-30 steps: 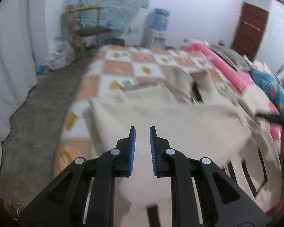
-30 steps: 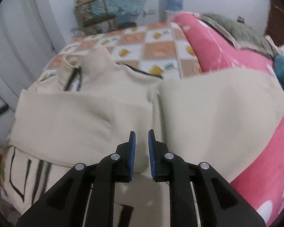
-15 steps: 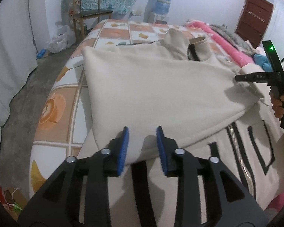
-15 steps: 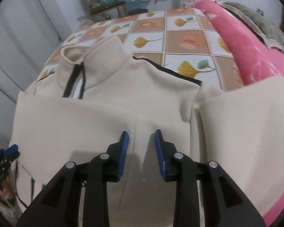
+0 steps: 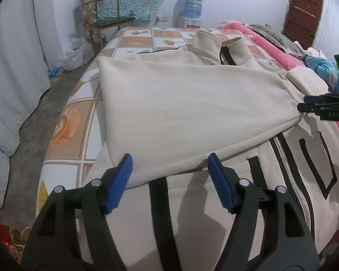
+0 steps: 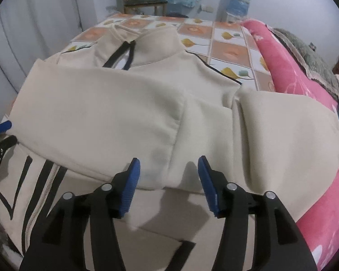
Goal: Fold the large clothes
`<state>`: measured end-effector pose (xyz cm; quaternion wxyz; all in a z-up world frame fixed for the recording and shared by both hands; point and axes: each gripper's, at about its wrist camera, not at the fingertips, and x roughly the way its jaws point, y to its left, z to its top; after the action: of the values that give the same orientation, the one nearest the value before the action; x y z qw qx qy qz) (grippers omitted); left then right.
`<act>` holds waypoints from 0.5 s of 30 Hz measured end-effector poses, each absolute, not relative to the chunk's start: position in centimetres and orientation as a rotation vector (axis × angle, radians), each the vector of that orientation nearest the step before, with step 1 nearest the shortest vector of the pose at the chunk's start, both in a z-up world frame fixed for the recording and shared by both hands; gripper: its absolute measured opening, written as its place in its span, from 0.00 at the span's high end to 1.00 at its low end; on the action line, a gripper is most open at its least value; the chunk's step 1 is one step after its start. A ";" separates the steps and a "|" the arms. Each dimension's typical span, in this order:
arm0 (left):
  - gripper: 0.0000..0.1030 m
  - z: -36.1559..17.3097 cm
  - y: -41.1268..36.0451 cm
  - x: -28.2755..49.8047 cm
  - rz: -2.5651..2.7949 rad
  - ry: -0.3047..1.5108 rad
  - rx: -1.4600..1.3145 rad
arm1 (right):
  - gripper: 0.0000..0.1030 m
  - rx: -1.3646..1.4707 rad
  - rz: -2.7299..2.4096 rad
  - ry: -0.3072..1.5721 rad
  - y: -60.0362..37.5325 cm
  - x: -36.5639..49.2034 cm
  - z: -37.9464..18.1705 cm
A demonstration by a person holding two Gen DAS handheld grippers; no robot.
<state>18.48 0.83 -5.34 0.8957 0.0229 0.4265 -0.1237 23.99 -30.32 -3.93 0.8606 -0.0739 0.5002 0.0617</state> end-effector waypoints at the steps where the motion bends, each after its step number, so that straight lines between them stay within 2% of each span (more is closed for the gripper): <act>1: 0.33 -5.4 0.7 18.5 -0.253 0.883 0.050 | 0.42 -0.172 0.114 1.062 -30.1 24.0 -4.7; 2: 0.31 -5.4 0.6 18.5 -0.251 0.883 0.050 | 0.35 -0.184 0.096 1.037 -30.1 23.7 -5.1; 3: 0.28 -5.4 0.4 18.4 -0.250 0.882 0.051 | 0.33 -0.188 0.078 1.028 -30.0 23.9 -5.1; 9: 0.21 -5.8 -0.7 18.3 -0.231 0.888 0.113 | 0.33 -0.111 0.086 0.995 -29.2 23.2 -3.7; 15: 0.20 -5.8 -1.1 18.2 -0.217 0.900 0.148 | 0.22 -0.135 0.079 0.967 -28.5 23.1 -5.5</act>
<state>18.18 -1.12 -5.82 0.8921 0.0715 0.4338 -0.1045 23.11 -28.50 -5.50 0.8824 -0.0647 0.4645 0.0378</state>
